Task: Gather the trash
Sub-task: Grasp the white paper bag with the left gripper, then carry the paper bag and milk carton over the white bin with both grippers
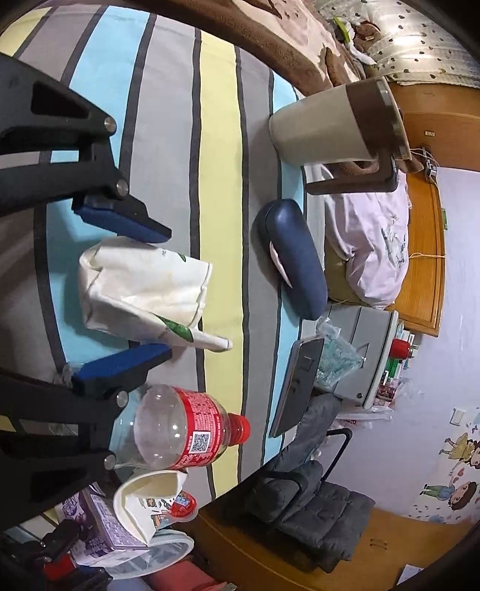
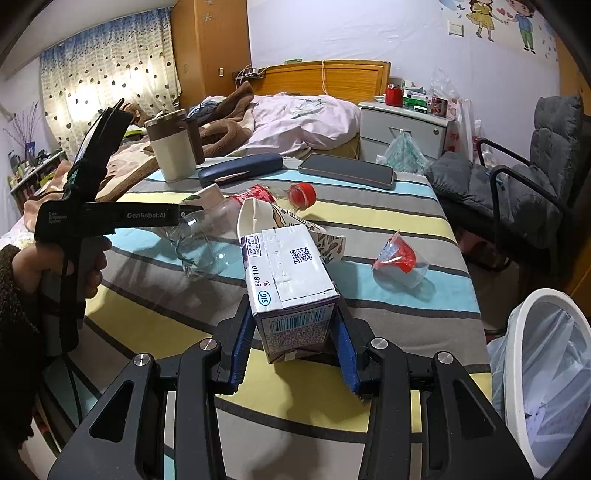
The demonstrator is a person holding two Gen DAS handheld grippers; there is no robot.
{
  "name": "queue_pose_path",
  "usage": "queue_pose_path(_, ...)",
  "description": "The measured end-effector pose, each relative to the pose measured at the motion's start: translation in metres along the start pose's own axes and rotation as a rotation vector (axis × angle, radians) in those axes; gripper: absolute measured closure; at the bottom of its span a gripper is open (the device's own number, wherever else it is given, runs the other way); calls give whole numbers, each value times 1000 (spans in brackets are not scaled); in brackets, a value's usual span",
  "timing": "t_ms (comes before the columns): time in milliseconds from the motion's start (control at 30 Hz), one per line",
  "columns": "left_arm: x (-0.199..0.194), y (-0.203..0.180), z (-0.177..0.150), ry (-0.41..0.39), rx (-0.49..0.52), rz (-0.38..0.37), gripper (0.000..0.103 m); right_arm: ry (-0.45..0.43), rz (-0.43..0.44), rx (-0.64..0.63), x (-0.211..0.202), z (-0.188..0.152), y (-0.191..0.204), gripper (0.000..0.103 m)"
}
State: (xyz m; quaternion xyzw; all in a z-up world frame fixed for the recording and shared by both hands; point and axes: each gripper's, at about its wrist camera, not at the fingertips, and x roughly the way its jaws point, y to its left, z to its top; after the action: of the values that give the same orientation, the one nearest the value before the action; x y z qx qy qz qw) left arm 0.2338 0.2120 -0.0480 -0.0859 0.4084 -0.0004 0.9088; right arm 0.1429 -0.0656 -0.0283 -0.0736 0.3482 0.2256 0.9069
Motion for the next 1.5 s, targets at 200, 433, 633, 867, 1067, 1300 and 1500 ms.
queue_pose_path(200,-3,-5,-1,-8,24,10,55,-6,-4,7,0,0,-1,60)
queue_pose_path(433,-9,-8,-4,-19,41,34,57,-13,-8,11,-2,0,-3,60)
queue_pose_path(633,-23,-8,-7,-46,33,36,57,-26,-12,16,-6,0,-3,60)
queue_pose_path(867,-47,-13,-13,-81,32,28,57,-50,-18,28,-17,-1,-5,60)
queue_pose_path(1067,-69,-22,-18,-110,35,18,57,-75,-24,42,-31,-2,-8,60)
queue_pose_path(1300,-92,-38,-26,-143,49,-3,57,-106,-40,64,-44,-2,-17,60)
queue_pose_path(1500,-103,-57,-31,-154,70,-24,57,-126,-61,80,-55,-5,-25,60)
